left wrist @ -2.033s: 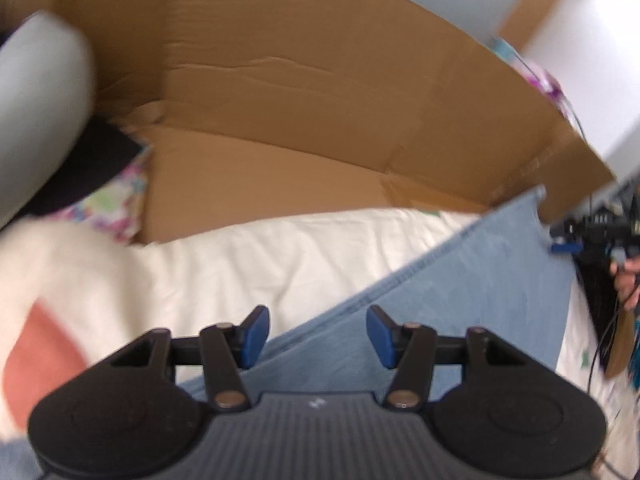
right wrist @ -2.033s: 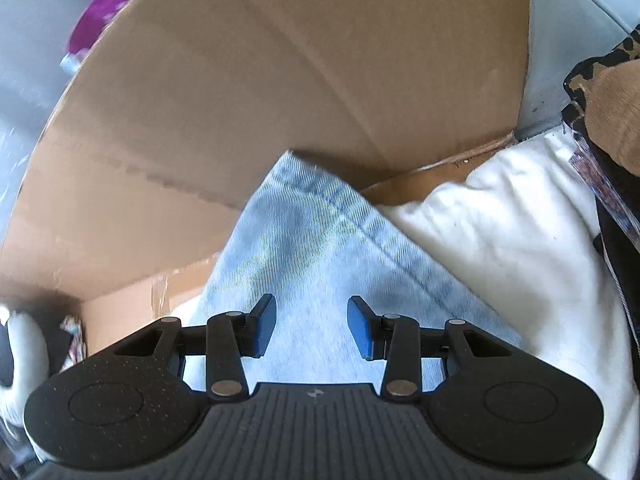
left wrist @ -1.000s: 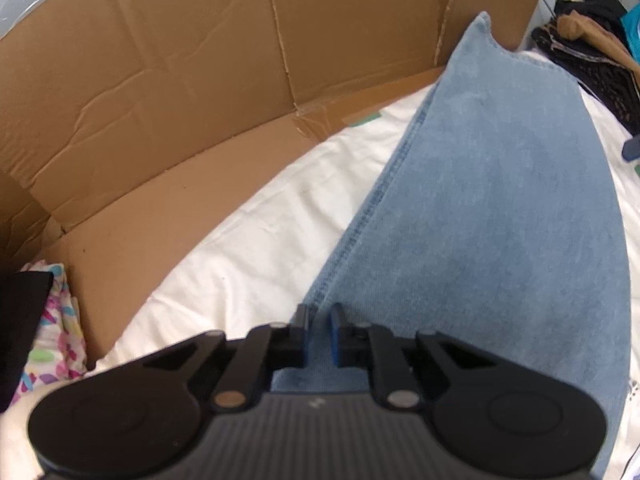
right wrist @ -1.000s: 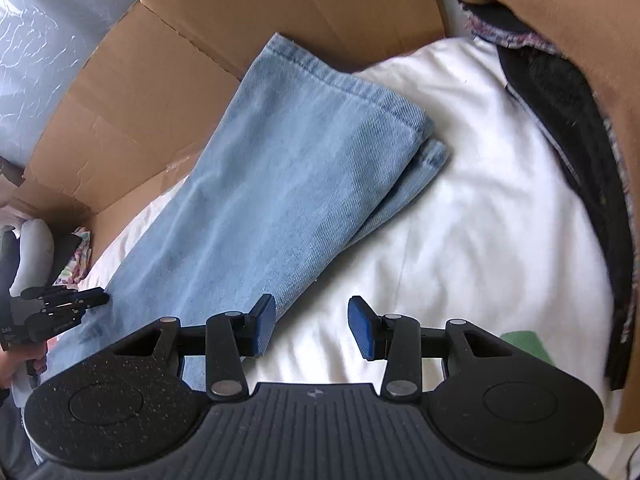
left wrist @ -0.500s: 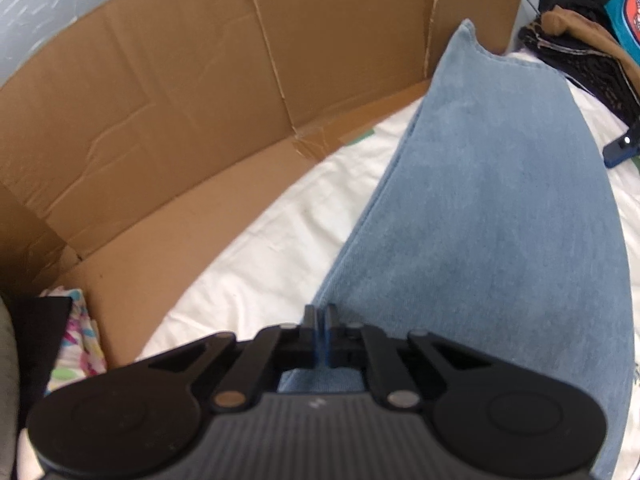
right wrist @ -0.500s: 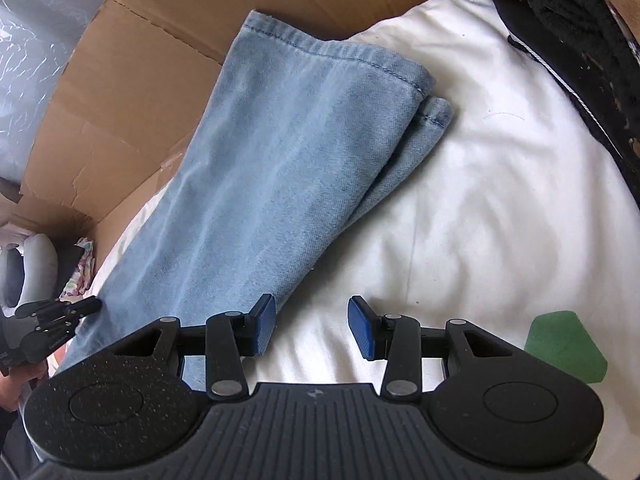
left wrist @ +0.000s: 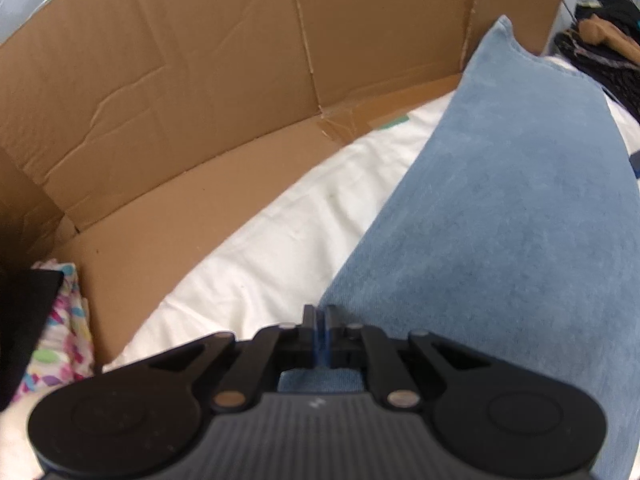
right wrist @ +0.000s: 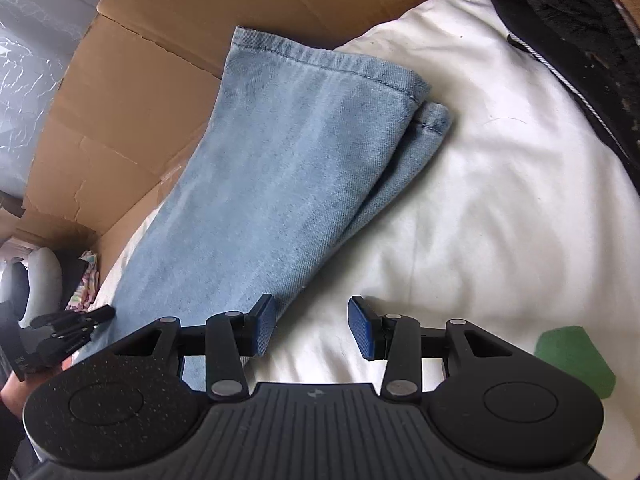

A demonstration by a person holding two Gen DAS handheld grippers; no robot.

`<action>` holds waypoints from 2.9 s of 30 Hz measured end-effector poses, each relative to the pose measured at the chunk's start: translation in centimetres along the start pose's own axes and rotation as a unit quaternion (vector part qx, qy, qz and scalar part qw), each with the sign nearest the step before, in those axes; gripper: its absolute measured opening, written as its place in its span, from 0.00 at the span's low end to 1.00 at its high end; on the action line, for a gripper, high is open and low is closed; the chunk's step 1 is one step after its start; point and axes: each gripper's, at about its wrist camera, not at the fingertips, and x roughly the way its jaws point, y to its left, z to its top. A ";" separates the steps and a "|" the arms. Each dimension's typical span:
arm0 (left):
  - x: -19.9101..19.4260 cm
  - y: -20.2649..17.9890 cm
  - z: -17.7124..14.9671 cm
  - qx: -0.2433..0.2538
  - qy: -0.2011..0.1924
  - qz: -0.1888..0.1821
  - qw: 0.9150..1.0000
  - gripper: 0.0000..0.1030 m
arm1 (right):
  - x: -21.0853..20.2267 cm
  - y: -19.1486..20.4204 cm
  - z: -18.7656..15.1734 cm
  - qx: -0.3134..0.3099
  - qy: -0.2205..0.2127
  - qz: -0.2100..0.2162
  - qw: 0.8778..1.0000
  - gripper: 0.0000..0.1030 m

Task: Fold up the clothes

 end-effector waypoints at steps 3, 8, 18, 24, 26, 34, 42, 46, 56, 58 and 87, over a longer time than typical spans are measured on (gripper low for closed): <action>-0.6 1.0 0.0 -0.019 -0.001 -0.008 1.000 0.15 | 0.2 0.3 0.3 0.000 -0.010 0.003 1.000 0.46; -3.3 3.1 -1.3 -0.027 -0.004 -0.007 1.000 0.24 | 0.5 0.5 1.4 -0.002 -0.029 -0.003 1.000 0.46; -5.5 4.8 -4.9 -0.001 0.019 -0.022 1.000 0.41 | 1.1 0.1 2.3 0.017 -0.059 -0.039 0.997 0.46; -4.3 5.1 -5.9 -0.020 0.031 -0.014 0.999 0.25 | 0.7 -0.5 3.1 0.030 -0.089 -0.064 0.994 0.45; -3.8 5.2 -6.0 -0.035 0.029 -0.014 0.999 0.25 | 0.4 -0.8 3.5 0.034 -0.100 -0.071 0.992 0.45; -4.8 3.5 -3.4 -0.045 -0.014 0.025 0.999 0.22 | -1.1 -1.9 3.6 0.036 -0.131 -0.098 0.986 0.18; -6.2 -2.3 1.5 -0.058 -0.061 -0.022 0.996 0.50 | -3.8 -3.1 2.1 0.064 -0.161 -0.076 0.982 0.20; -6.8 -6.3 4.3 -0.067 -0.074 -0.062 0.993 0.51 | -3.6 -3.9 1.0 0.053 -0.150 -0.057 0.986 0.21; -7.7 -12.2 9.2 -0.070 -0.048 -0.088 0.992 0.62 | -3.6 -5.3 -1.3 0.019 -0.149 -0.004 0.989 0.30; -7.2 -13.3 9.7 -0.056 -0.038 -0.081 0.994 0.62 | -3.9 -5.4 -1.9 0.005 -0.154 0.002 0.988 0.30; 2.2 -29.7 13.9 0.074 0.006 -0.133 0.988 0.67 | -5.0 -6.2 -3.8 -0.113 -0.172 -0.017 0.978 0.33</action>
